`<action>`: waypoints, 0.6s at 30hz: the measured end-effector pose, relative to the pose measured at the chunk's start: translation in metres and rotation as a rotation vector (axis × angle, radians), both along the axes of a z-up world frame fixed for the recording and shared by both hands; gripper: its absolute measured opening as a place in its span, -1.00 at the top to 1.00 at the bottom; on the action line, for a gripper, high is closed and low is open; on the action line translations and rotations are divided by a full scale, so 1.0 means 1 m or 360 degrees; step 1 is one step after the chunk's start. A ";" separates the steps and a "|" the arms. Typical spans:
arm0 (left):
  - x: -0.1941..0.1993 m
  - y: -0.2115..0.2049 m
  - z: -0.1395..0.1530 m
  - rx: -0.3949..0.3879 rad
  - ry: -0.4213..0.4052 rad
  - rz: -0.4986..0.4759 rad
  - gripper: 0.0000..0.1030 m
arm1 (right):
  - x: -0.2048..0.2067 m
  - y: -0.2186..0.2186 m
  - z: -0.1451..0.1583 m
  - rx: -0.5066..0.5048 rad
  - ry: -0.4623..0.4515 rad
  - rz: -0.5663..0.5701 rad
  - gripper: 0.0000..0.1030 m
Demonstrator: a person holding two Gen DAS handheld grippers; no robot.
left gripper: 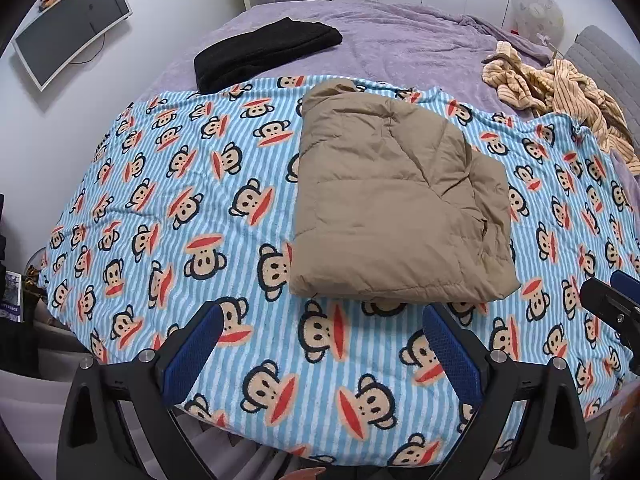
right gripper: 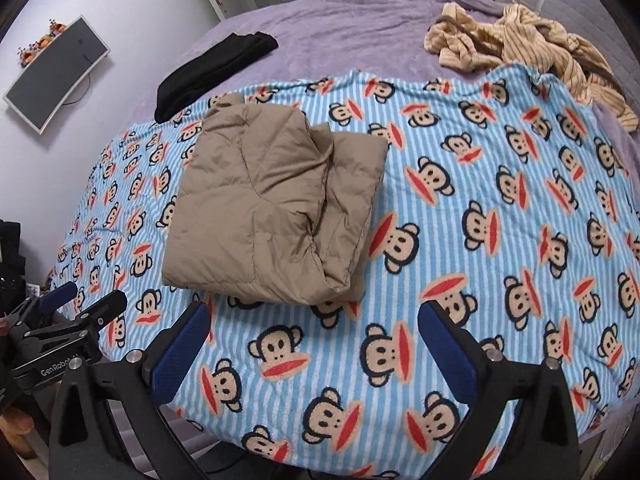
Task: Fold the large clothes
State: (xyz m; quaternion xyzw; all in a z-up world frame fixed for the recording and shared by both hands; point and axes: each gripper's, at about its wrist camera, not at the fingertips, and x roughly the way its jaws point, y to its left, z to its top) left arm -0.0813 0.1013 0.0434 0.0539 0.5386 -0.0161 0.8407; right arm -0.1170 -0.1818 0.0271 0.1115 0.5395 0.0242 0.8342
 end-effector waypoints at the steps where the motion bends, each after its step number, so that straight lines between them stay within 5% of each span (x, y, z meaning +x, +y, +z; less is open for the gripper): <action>1: 0.002 0.003 0.005 -0.0007 -0.0012 -0.0003 -0.94 | 0.001 0.003 0.004 -0.0001 -0.0013 0.0006 -1.00; 9: 0.025 0.028 0.045 0.0036 -0.0132 -0.0065 -0.94 | 0.016 0.020 0.045 -0.0080 -0.0088 -0.0127 -1.00; 18: 0.039 0.042 0.051 0.0016 -0.0127 -0.0098 -0.94 | 0.028 0.038 0.060 -0.0151 -0.0121 -0.0241 -1.00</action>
